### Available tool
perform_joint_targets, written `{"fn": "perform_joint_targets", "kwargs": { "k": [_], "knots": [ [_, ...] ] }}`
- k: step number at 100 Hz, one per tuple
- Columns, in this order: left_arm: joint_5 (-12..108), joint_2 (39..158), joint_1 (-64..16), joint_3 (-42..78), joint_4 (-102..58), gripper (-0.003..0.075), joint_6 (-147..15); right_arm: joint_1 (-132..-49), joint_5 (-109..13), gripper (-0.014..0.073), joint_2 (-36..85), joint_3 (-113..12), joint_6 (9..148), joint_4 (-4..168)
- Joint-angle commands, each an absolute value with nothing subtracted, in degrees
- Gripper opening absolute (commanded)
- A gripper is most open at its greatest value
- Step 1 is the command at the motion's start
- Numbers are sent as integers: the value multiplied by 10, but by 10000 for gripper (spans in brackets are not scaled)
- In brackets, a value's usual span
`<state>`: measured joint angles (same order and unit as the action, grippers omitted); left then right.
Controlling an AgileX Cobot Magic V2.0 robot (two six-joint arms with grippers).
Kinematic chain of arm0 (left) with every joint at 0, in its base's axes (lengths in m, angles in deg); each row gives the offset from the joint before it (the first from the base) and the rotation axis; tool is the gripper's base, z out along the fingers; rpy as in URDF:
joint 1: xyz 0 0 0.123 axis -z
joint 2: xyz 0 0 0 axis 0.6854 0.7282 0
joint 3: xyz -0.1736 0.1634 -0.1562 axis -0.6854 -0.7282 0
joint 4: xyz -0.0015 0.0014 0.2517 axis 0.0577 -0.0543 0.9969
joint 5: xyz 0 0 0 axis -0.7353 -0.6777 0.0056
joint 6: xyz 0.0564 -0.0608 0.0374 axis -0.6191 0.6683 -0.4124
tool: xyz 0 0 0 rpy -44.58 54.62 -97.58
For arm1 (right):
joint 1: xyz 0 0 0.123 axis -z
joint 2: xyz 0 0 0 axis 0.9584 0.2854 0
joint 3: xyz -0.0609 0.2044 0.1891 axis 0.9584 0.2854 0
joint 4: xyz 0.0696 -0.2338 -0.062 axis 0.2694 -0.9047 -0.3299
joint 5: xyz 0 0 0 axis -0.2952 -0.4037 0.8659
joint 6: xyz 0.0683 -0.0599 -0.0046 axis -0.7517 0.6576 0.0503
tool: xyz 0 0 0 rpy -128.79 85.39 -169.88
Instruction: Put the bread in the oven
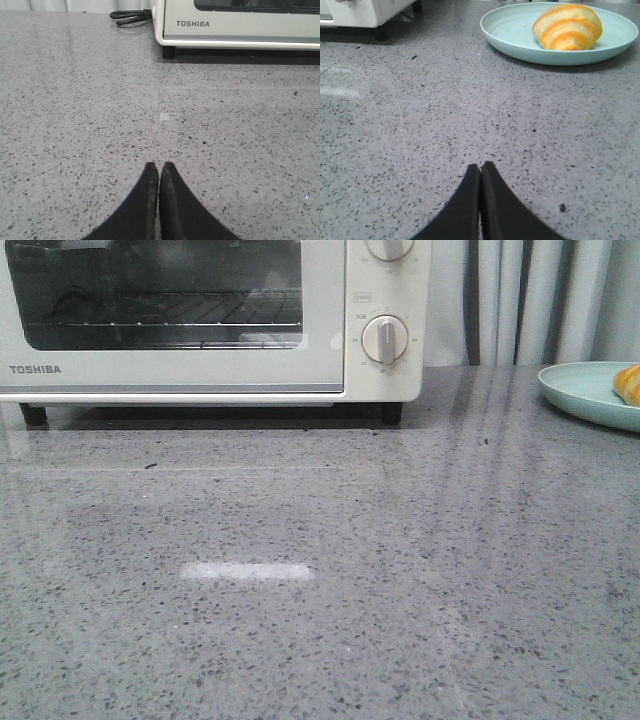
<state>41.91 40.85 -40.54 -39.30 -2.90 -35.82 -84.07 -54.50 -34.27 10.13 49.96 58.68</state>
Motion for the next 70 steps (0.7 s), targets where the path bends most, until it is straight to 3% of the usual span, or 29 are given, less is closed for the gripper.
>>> {"fn": "perform_joint_targets", "kwargs": {
  "k": [1, 70],
  "knots": [
    [460, 391, -408, -408, -34, -21, -357, -842, -526, -69, -354, 108, 501, 585],
    [460, 391, -408, -408, -34, -21, -357, -842, -529, -69, -354, 108, 501, 558]
  ]
}}
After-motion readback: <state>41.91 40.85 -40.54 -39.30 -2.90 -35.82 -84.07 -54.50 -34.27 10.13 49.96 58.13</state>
